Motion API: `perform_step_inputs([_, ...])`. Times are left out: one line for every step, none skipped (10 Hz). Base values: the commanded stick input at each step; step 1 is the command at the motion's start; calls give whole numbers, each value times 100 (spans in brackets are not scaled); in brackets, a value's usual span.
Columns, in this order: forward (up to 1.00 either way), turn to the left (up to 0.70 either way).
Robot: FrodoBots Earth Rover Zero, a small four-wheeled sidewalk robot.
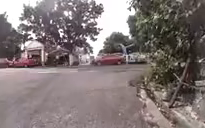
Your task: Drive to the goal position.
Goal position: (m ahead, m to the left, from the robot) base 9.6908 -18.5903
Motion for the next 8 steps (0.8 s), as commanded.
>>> perform_step_inputs([70, 0])
perform_step_inputs([70, 0])
perform_step_inputs([70, 0])
perform_step_inputs([70, 0])
perform_step_inputs([70, 0])
perform_step_inputs([70, 0])
perform_step_inputs([70, 0])
perform_step_inputs([70, 0])
